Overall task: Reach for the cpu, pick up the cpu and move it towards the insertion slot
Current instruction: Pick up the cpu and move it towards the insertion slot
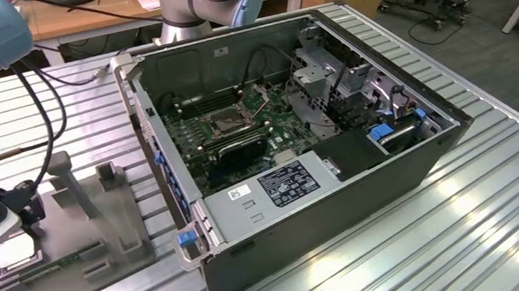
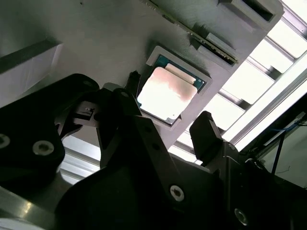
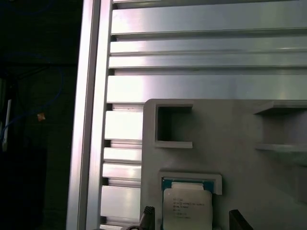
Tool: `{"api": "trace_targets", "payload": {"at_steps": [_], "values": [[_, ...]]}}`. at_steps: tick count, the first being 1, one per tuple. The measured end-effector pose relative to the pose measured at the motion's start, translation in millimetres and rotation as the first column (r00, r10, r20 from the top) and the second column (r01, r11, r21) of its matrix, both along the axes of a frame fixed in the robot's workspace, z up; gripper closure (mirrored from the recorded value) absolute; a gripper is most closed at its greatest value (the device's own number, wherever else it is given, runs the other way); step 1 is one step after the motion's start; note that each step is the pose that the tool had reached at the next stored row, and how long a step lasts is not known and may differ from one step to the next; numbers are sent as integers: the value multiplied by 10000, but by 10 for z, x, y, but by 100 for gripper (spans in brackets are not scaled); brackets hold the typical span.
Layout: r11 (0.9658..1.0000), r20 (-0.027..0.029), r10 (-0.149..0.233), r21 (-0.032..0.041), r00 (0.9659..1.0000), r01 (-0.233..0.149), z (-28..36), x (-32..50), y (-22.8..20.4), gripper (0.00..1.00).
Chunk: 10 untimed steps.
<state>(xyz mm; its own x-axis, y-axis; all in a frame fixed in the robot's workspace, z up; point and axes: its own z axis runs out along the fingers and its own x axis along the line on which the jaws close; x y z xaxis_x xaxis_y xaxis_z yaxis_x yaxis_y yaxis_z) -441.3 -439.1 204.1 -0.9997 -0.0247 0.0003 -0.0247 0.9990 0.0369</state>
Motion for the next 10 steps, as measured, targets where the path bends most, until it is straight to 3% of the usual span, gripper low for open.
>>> {"api": "trace_targets", "payload": {"at_steps": [10], "values": [[10000,-1,-4,-1,10000,4,-99,0,0,31]]}}
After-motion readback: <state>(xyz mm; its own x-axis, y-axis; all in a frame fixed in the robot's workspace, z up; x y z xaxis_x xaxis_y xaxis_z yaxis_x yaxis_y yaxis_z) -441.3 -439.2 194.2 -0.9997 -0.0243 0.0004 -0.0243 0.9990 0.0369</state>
